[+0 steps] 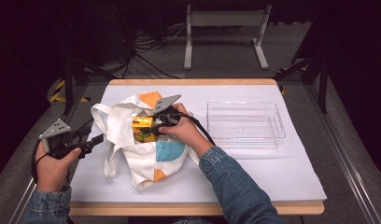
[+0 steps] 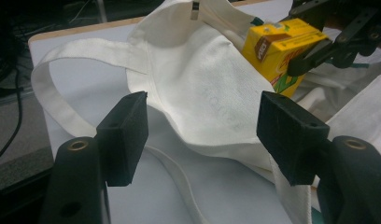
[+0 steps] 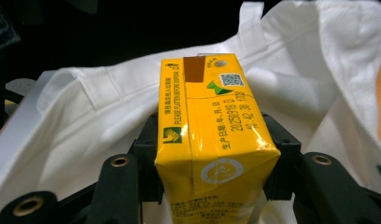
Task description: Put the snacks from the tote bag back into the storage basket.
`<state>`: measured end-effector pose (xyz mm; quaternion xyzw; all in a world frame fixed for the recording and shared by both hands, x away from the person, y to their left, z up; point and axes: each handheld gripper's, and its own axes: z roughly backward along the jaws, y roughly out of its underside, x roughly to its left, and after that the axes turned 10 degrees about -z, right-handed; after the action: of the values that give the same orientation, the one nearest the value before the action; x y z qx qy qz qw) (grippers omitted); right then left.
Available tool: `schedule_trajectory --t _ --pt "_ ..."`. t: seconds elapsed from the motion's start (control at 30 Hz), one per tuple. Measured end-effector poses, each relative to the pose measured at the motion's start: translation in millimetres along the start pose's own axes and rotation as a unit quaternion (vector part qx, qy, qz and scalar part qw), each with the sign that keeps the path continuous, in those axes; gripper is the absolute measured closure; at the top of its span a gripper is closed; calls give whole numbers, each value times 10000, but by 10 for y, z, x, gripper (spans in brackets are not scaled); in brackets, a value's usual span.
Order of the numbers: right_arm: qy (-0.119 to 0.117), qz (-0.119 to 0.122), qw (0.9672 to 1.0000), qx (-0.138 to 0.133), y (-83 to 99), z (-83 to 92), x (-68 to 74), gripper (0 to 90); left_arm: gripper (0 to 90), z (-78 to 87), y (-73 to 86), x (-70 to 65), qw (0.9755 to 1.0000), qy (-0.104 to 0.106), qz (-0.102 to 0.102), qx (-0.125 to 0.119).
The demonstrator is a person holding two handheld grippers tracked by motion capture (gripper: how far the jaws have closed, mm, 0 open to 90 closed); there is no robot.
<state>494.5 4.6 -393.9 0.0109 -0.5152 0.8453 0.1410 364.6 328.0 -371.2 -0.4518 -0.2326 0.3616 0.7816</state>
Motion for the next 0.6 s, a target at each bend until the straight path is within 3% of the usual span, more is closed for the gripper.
schedule_trajectory --t 0.33,0.6 --pt "-76 32 9992 -387 -238 234 64 515 340 -15 -12 -13 10000 28 4 -19" --pt "-50 106 9985 -526 -360 434 96 514 336 -15 -16 -8 10000 23 -3 -24"
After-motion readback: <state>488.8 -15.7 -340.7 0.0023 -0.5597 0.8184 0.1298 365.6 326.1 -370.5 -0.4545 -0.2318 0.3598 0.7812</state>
